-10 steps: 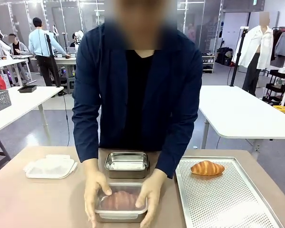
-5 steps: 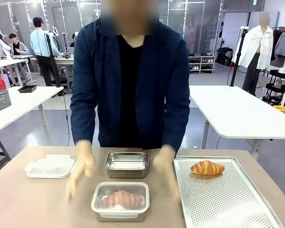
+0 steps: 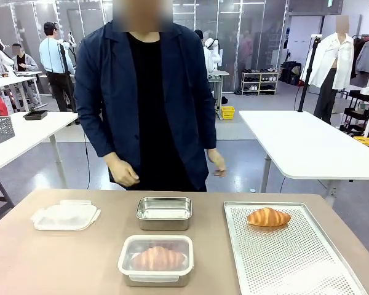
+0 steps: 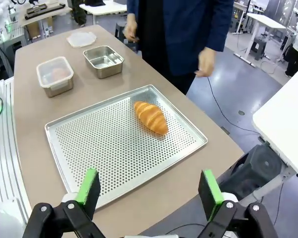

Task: Place the bread into the airtight container.
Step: Pick up a Butter Roll and place it into an empty Airtight Container.

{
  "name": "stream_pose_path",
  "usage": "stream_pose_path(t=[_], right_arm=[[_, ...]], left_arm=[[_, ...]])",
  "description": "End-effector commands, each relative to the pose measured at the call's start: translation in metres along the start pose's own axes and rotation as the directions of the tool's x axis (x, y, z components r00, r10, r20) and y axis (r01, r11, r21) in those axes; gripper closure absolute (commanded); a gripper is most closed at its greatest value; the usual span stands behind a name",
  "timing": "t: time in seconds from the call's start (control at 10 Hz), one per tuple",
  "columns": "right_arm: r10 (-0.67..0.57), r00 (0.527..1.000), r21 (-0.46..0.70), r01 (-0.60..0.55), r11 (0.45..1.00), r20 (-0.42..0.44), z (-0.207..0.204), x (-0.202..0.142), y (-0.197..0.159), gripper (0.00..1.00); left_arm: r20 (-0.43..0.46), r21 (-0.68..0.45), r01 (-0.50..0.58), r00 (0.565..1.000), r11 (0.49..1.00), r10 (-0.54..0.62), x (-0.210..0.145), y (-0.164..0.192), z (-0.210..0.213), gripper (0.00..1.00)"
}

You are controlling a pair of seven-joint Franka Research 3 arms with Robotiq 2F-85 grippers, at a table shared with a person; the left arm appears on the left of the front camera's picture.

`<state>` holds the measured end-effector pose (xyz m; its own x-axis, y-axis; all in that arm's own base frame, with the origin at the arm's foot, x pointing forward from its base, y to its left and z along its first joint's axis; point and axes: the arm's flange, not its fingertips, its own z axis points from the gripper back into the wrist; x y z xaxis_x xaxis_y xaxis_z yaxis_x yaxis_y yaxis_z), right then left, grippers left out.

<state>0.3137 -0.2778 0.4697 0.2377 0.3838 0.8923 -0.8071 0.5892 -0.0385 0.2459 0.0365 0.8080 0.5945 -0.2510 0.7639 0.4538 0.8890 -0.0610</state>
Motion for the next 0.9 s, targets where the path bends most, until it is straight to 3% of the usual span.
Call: stream_pose_path(t=[0.0, 0.3, 0.5, 0.8], right_arm=[[0.044, 0.998, 0.034, -0.042, 0.999, -0.052, -0.002, 0.018, -0.001, 0.00], [0.195, 0.944, 0.147, -0.160, 0.976, -0.266, -0.033, 0.089, -0.004, 0.00], [0.303, 0.873, 0.251, -0.218, 0.943, -0.382, -0.078, 0.133, -0.002, 0.00], [0.446, 0.704, 0.368, -0.275, 0.888, -0.552, -0.179, 0.168, 0.006, 0.00]], left_arm=[[-0.012, -0.003, 0.014, 1.000, 1.000, -0.015, 0.001, 0.000, 0.002, 0.00], [-0.012, -0.003, 0.014, 1.000, 1.000, -0.015, 0.001, 0.000, 0.002, 0.00], [-0.012, -0.003, 0.014, 1.000, 1.000, -0.015, 0.001, 0.000, 0.002, 0.00], [-0.012, -0.003, 0.014, 1.000, 1.000, -0.015, 0.001, 0.000, 0.002, 0.00]])
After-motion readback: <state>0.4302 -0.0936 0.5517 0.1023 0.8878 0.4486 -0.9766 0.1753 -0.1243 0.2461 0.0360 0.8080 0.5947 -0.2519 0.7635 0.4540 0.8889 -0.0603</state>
